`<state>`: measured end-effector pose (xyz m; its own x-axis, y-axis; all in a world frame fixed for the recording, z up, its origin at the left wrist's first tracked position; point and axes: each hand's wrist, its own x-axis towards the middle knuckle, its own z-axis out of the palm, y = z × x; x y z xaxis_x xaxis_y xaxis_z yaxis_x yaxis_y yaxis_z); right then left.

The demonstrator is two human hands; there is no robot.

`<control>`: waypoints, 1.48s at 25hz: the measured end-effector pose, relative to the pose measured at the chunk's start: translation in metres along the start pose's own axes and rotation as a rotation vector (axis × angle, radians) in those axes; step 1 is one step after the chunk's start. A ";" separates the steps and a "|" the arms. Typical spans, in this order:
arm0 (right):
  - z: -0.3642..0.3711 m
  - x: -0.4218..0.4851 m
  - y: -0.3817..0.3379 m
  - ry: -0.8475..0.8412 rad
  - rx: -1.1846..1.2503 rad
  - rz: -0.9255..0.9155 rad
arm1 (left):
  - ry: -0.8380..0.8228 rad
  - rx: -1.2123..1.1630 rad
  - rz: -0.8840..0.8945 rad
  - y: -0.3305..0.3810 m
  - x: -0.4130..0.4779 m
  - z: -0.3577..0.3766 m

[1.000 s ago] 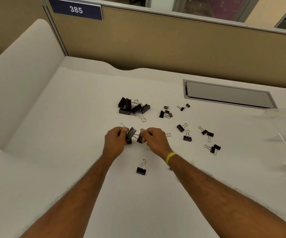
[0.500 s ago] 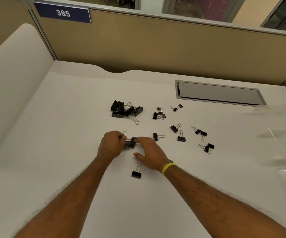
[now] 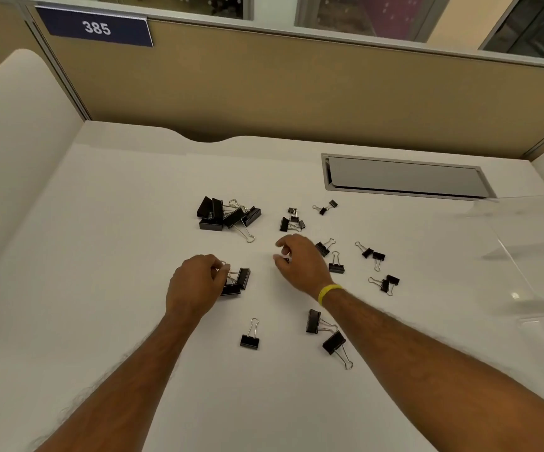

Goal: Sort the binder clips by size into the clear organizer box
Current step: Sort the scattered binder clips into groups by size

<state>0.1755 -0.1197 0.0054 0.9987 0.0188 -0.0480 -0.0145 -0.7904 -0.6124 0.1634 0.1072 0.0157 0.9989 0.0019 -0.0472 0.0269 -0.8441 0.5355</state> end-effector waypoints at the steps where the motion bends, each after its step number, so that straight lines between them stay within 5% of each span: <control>1: -0.007 0.010 0.004 -0.002 -0.008 0.039 | 0.004 0.012 0.009 0.000 0.000 0.000; 7: -0.021 0.060 0.018 -0.123 -0.132 0.147 | -0.016 0.073 0.073 0.006 0.007 -0.001; 12: -0.020 0.063 0.020 -0.254 -0.210 0.067 | -0.004 0.078 0.106 0.019 0.020 -0.004; 16: -0.029 0.046 0.023 -0.161 0.027 0.000 | -0.009 0.074 0.144 0.034 0.027 0.001; 19: -0.040 0.032 0.028 0.005 0.119 0.137 | -0.119 0.106 0.186 0.047 0.041 0.013; 22: -0.035 0.013 0.028 -0.035 0.048 0.217 | -0.249 0.128 0.241 0.068 0.062 0.035; 29: 0.002 -0.012 0.020 -0.047 -0.257 0.091 | -0.328 0.232 0.350 0.106 0.094 0.073; 37: 0.001 -0.010 0.025 -0.043 -0.140 0.080 | -0.328 0.259 0.351 0.107 0.100 0.083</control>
<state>0.1649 -0.1389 -0.0105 0.9916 -0.0238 -0.1273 -0.0837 -0.8678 -0.4899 0.2627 -0.0270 -0.0014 0.8805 -0.4364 -0.1853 -0.3581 -0.8682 0.3435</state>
